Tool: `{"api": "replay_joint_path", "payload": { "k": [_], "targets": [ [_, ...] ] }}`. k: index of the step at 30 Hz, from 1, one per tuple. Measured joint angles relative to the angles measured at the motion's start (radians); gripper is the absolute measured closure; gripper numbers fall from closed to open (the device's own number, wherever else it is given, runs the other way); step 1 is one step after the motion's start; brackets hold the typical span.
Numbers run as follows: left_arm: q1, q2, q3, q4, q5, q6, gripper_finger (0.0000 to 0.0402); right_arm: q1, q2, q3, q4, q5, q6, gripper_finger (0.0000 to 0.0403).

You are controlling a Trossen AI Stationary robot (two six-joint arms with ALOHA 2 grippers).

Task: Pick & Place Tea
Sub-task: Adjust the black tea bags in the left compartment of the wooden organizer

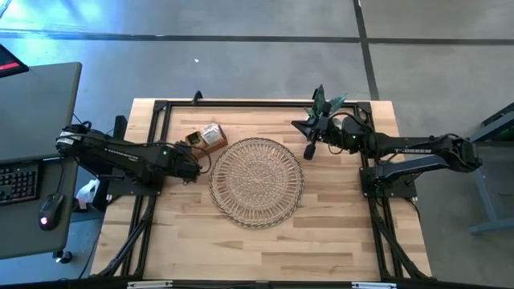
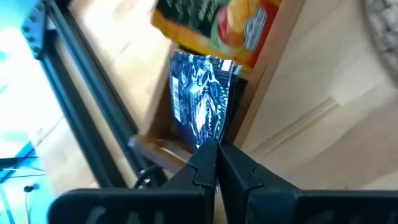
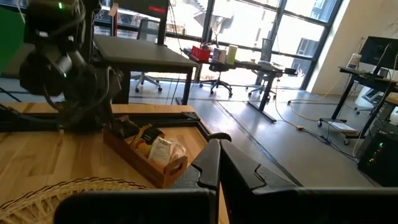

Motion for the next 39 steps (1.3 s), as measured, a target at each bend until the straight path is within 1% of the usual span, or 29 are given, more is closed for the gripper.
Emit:
{"api": "replay_joint_path", "payload": {
  "k": [2,5,8,12,18,21,25,29,34,39],
  "targets": [
    [0.000,0.000,0.060,-0.059,0.001,0.002,0.0399,0.000,0.000,0.000,0.000,0.000,0.000,0.0400],
    [0.000,0.000,0.133,-0.143,0.014,0.003,0.0396,0.000,0.000,0.000,0.000,0.000,0.000,0.0400],
    [0.000,-0.001,0.160,-0.224,0.062,-0.015,0.0400,0.000,0.000,0.000,0.000,0.000,0.000,0.0400],
    [0.000,0.000,0.126,-0.212,0.061,-0.059,0.0400,0.000,0.000,0.000,0.000,0.000,0.000,0.0400],
    [0.000,0.010,0.090,-0.186,-0.040,-0.058,0.0400,0.000,0.000,-0.002,0.000,-0.004,0.000,0.0400],
    [0.000,0.009,0.090,-0.175,-0.061,-0.057,0.0400,0.000,0.000,-0.002,0.000,-0.003,0.005,0.0400],
    [0.000,0.008,0.090,-0.179,-0.064,-0.015,0.0400,0.000,0.000,-0.002,0.000,-0.003,0.006,0.0400],
    [0.000,0.008,0.090,-0.163,-0.113,-0.006,0.0400,0.000,0.000,-0.002,0.000,-0.004,0.007,0.0400],
    [0.000,0.007,0.071,-0.120,-0.108,-0.006,0.0399,0.000,0.000,-0.002,0.000,-0.004,0.006,0.0400],
    [0.000,0.007,0.021,-0.115,-0.047,-0.006,0.0399,0.000,0.000,-0.002,0.000,-0.004,0.004,0.0401]
  ]
}}
